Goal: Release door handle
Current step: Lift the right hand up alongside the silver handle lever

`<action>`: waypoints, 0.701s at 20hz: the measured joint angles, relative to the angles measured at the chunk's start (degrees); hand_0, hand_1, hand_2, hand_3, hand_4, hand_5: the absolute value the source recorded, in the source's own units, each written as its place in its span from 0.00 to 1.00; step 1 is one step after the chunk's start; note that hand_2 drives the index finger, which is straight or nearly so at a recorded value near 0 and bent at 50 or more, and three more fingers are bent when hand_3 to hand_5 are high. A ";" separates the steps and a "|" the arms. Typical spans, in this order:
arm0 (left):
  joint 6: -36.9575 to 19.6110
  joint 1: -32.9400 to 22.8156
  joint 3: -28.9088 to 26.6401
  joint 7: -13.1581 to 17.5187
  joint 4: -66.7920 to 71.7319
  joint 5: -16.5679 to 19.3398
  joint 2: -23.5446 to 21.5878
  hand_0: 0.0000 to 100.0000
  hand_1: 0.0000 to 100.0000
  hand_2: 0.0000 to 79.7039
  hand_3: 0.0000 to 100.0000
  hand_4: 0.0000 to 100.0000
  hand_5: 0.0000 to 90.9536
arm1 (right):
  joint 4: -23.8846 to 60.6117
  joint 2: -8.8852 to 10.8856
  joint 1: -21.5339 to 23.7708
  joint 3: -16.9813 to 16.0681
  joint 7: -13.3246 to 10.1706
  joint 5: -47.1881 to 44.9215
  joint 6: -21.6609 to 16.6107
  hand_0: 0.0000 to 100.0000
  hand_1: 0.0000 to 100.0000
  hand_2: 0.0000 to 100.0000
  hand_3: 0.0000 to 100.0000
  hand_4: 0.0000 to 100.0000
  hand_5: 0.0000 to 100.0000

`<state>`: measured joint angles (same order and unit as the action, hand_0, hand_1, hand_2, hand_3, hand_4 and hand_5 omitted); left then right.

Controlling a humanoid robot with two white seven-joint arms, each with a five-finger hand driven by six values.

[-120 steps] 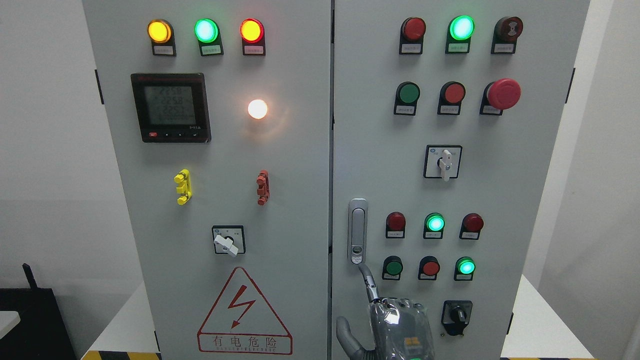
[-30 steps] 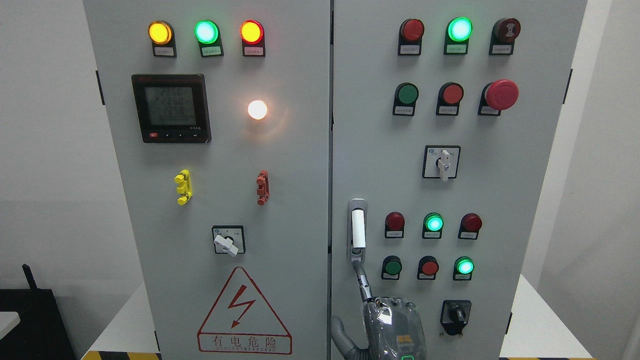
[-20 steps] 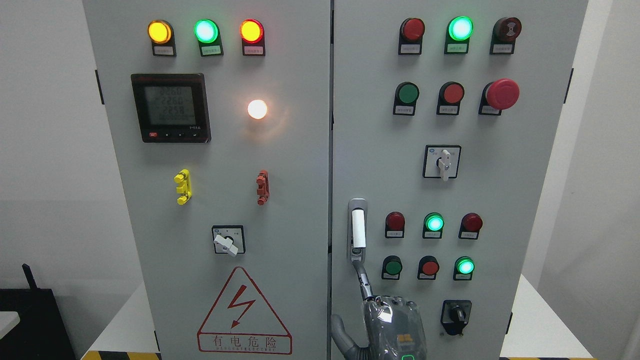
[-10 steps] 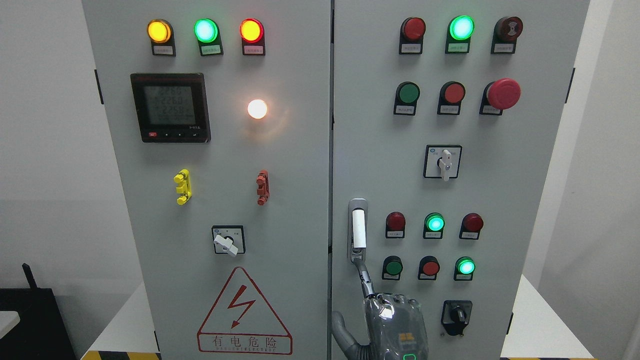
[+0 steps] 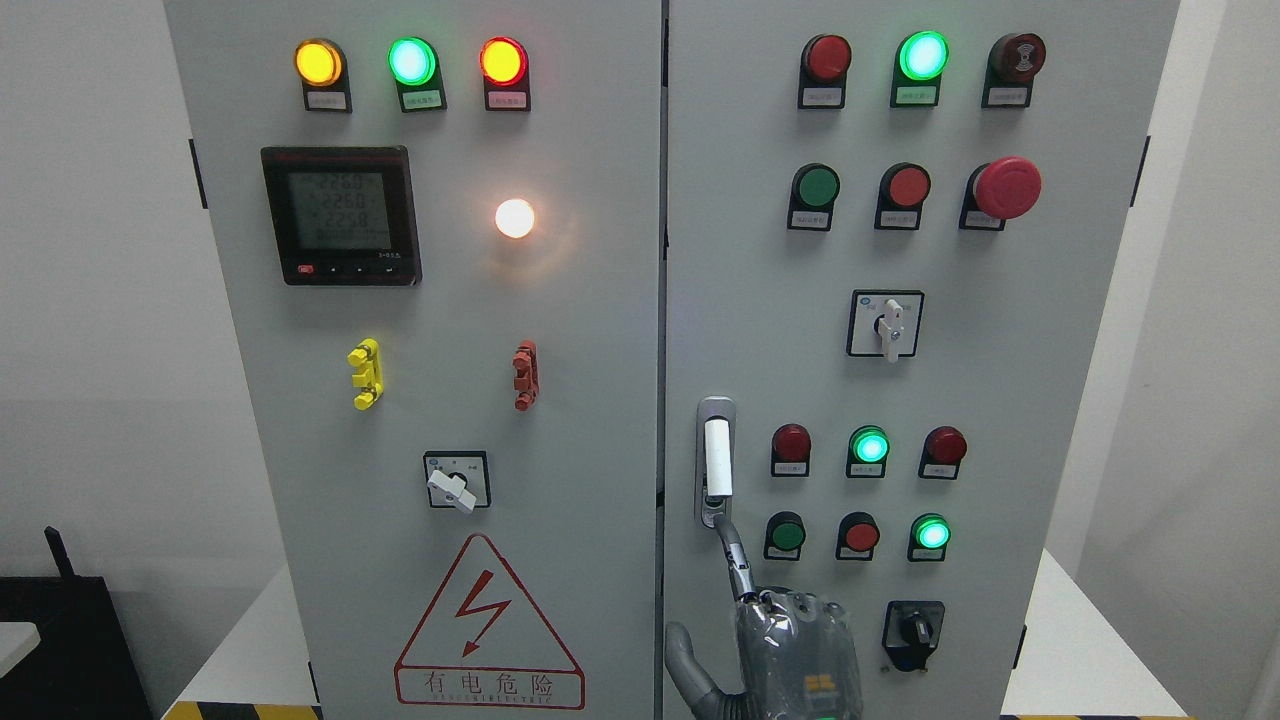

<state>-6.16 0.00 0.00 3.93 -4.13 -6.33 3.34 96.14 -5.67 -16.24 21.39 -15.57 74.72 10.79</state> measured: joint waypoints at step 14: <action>0.02 0.00 0.00 0.00 0.00 0.00 0.00 0.12 0.39 0.00 0.00 0.00 0.00 | 1.09 0.18 1.34 -0.49 -1.29 -3.42 -1.60 0.39 0.12 0.75 0.91 0.79 0.89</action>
<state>-6.14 0.00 0.00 3.93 -4.13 -6.33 3.34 97.22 -5.48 -14.90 20.90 -16.85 71.30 9.19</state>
